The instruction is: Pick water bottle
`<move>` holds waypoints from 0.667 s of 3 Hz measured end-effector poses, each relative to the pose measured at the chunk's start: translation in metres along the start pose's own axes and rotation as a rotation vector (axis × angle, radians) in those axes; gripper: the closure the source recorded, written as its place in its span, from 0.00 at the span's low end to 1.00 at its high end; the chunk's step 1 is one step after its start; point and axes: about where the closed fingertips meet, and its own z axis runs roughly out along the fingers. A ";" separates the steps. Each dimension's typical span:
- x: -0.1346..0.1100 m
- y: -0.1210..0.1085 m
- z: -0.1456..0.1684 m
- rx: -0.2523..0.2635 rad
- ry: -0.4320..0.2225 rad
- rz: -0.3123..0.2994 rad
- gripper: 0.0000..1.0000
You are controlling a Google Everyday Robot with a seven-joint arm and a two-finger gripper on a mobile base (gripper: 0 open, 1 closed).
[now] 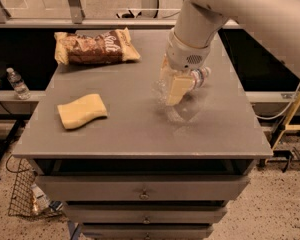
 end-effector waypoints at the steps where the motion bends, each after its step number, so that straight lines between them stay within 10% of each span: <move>1: -0.005 -0.008 -0.028 0.043 0.000 -0.031 1.00; 2: -0.010 -0.016 -0.053 0.084 0.003 -0.059 1.00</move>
Offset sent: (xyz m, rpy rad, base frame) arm 0.0083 -0.0040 0.0870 0.0118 -0.1376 0.0566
